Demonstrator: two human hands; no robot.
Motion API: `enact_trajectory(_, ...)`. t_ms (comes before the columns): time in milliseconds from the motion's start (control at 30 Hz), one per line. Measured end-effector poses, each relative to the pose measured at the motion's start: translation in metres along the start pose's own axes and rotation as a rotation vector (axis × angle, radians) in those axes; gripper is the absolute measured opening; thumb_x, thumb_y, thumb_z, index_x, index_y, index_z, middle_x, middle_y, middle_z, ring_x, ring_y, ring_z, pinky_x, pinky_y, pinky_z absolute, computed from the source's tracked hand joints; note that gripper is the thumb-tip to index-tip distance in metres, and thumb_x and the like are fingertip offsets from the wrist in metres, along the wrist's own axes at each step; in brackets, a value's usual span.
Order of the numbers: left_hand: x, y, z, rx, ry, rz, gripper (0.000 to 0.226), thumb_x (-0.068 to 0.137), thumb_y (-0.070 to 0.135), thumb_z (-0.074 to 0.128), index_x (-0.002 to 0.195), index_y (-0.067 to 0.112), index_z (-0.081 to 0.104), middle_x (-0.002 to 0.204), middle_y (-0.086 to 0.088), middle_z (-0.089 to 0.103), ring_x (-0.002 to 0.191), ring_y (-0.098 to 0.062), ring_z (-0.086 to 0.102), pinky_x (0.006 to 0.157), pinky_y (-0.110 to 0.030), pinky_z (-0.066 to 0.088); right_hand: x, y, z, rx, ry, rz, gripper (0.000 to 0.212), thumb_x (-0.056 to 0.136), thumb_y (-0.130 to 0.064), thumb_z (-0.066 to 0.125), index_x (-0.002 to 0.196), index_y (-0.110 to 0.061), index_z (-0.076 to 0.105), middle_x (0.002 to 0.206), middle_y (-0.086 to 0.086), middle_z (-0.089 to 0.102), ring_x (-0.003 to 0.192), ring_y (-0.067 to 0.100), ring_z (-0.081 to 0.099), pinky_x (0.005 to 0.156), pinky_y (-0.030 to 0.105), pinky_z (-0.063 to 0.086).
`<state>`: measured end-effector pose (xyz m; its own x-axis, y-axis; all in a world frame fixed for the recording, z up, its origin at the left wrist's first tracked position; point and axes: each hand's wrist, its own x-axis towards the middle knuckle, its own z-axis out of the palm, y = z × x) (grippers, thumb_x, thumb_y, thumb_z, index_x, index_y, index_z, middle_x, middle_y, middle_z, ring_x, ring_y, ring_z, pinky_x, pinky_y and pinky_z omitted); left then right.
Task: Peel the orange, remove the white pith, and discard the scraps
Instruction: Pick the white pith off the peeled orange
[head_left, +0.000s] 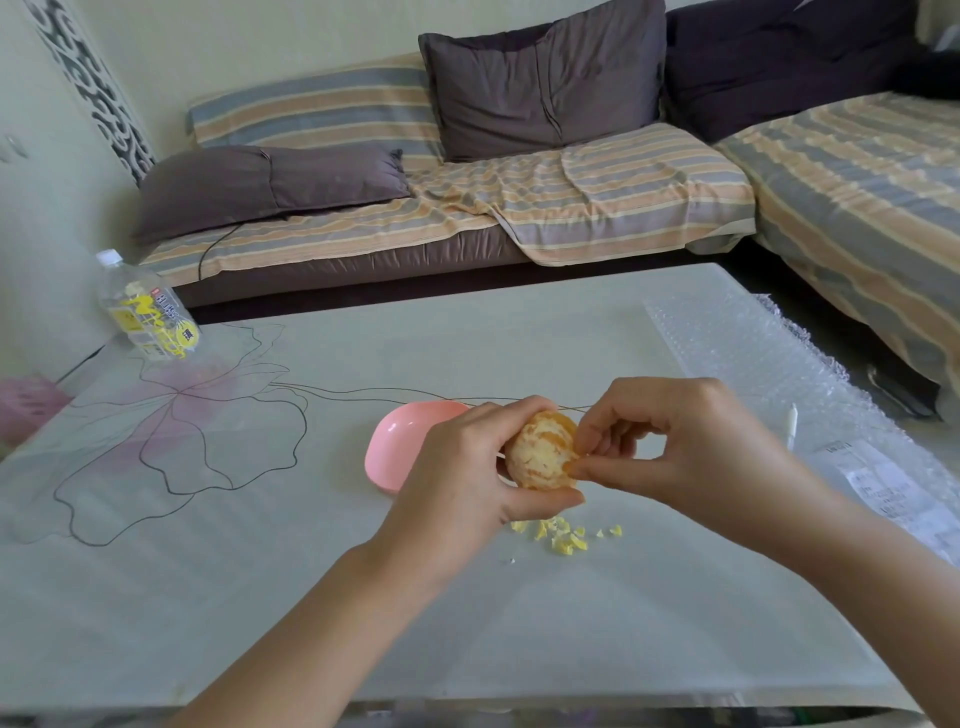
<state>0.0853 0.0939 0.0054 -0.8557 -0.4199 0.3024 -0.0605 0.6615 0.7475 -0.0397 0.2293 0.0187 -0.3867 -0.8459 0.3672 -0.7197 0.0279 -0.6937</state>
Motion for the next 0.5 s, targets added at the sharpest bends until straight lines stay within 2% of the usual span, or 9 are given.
enact_trajectory(167, -0.002, 0.003, 0.000, -0.042, -0.016, 0.008, 0.054, 0.057, 0.021, 0.090, 0.107, 0.026, 0.069, 0.084, 0.015, 0.061, 0.082, -0.003, 0.057, 0.073, -0.023, 0.054, -0.003, -0.001, -0.003, -0.088, -0.025, -0.071, 0.018, 0.069, -0.018, 0.077, 0.067, -0.026, 0.061, 0.073, -0.010, 0.059, 0.068, 0.011, 0.055, 0.061, 0.016, 0.044)
enact_trajectory(267, -0.002, 0.007, -0.002, -0.077, -0.019, -0.005, 0.047, 0.058, 0.017, 0.089, 0.098, 0.029, 0.068, 0.090, 0.011, 0.061, 0.077, -0.007, 0.058, 0.069, -0.022, 0.055, -0.003, -0.002, 0.000, -0.104, 0.016, -0.131, 0.010, 0.069, -0.020, 0.069, 0.072, -0.024, 0.060, 0.074, -0.008, 0.056, 0.069, 0.010, 0.053, 0.061, 0.012, 0.042)
enact_trajectory(400, -0.002, 0.011, -0.004, -0.084, -0.013, -0.015, 0.038, 0.059, 0.019, 0.089, 0.091, 0.025, 0.070, 0.081, 0.005, 0.063, 0.069, -0.008, 0.056, 0.064, -0.021, 0.054, -0.004, -0.003, 0.003, -0.105, 0.080, -0.156, 0.013, 0.070, -0.016, 0.068, 0.079, -0.023, 0.061, 0.072, -0.011, 0.056, 0.069, 0.007, 0.053, 0.063, 0.011, 0.043)
enact_trajectory(500, -0.004, 0.013, -0.004, -0.096, -0.012, -0.013, 0.034, 0.061, 0.021, 0.088, 0.090, 0.024, 0.070, 0.079, 0.005, 0.062, 0.066, -0.006, 0.055, 0.064, -0.027, 0.055, -0.003, -0.006, 0.006, -0.154, 0.115, -0.159, 0.012, 0.067, -0.014, 0.065, 0.075, -0.022, 0.061, 0.068, -0.013, 0.055, 0.067, 0.006, 0.052, 0.060, 0.010, 0.042)
